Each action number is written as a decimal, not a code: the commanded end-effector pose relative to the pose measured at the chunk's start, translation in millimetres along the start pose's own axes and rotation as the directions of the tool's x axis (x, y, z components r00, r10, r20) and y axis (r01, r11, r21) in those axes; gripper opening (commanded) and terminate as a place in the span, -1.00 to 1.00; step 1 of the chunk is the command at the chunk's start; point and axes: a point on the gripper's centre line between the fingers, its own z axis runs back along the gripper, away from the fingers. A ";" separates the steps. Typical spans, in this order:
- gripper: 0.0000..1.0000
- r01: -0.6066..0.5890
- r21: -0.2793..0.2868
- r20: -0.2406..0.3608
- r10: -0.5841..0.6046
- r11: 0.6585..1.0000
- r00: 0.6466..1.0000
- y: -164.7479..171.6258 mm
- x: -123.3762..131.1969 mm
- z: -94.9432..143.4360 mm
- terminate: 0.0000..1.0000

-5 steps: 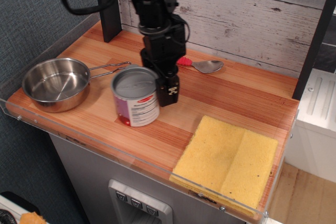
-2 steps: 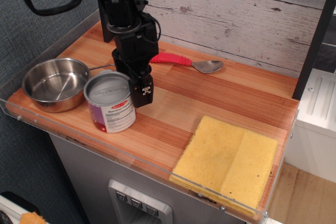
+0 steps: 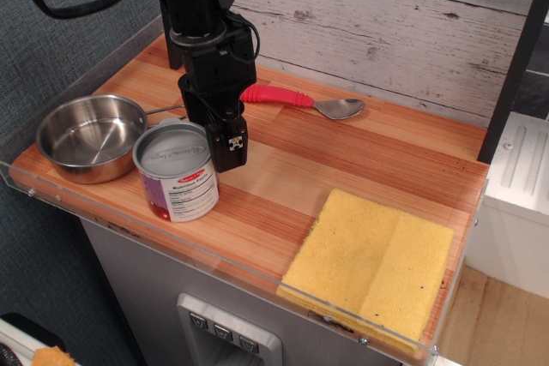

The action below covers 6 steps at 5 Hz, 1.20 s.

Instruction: Move can directly to the right of silver pot.

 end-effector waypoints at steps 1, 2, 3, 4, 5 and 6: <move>1.00 -0.007 0.079 0.077 0.001 0.997 0.997 0.4 35.9 43.2 -1.00; 1.00 -0.196 0.127 0.072 0.188 0.972 0.979 8.5 55.9 56.7 -1.00; 1.00 -0.336 0.190 0.067 0.329 0.923 0.942 20.8 65.2 60.4 -1.00; 1.00 -0.457 0.185 0.113 0.443 0.870 0.889 38.5 65.7 58.0 -1.00; 1.00 -0.503 0.179 0.151 0.481 0.846 0.863 52.6 65.5 56.7 -1.00; 1.00 -0.508 0.169 0.183 0.479 0.845 0.858 60.3 67.4 55.9 -1.00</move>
